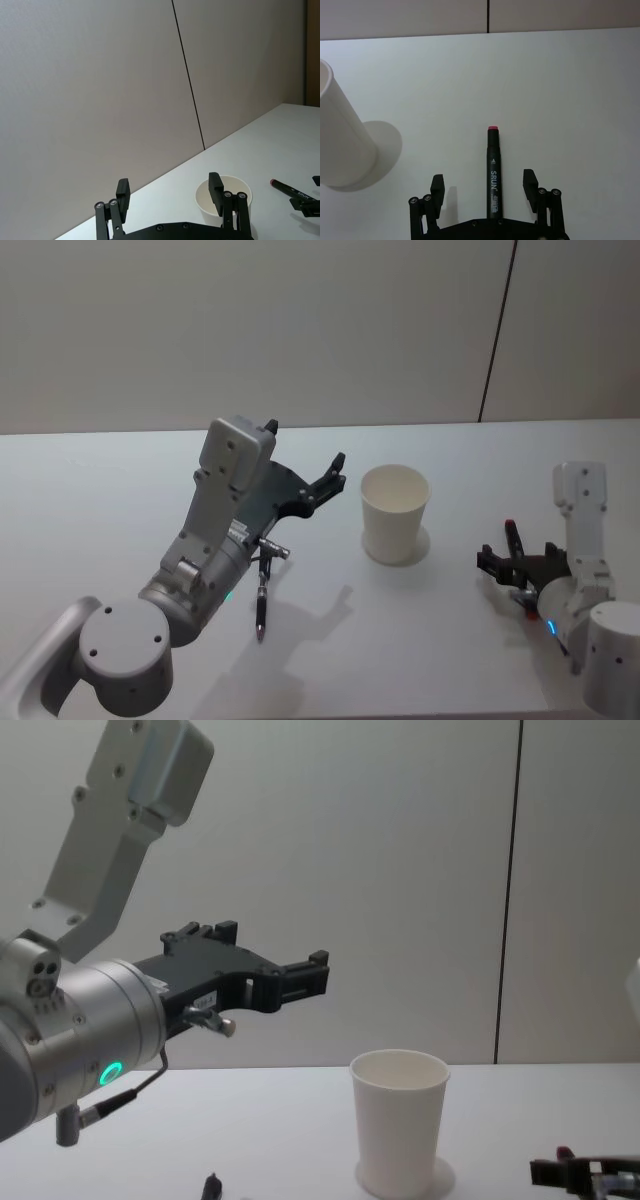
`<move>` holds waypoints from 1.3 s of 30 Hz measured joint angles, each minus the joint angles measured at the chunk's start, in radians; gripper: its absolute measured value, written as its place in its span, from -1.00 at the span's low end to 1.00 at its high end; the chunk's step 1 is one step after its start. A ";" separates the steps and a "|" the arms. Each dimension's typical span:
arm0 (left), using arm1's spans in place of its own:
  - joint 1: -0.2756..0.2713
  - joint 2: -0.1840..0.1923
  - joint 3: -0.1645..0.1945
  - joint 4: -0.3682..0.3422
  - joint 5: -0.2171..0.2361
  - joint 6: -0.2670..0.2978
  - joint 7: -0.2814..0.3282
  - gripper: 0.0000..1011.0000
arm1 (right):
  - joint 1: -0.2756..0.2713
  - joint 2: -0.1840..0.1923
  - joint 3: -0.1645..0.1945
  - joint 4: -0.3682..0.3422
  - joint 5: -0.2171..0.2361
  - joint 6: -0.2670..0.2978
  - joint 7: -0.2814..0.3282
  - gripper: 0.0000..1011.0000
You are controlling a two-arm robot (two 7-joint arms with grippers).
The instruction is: Place the pen into the pen holder.
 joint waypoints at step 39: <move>0.000 0.000 0.000 0.000 0.000 0.000 0.000 0.98 | 0.061 -0.037 0.011 0.115 -0.031 0.035 -0.026 -0.64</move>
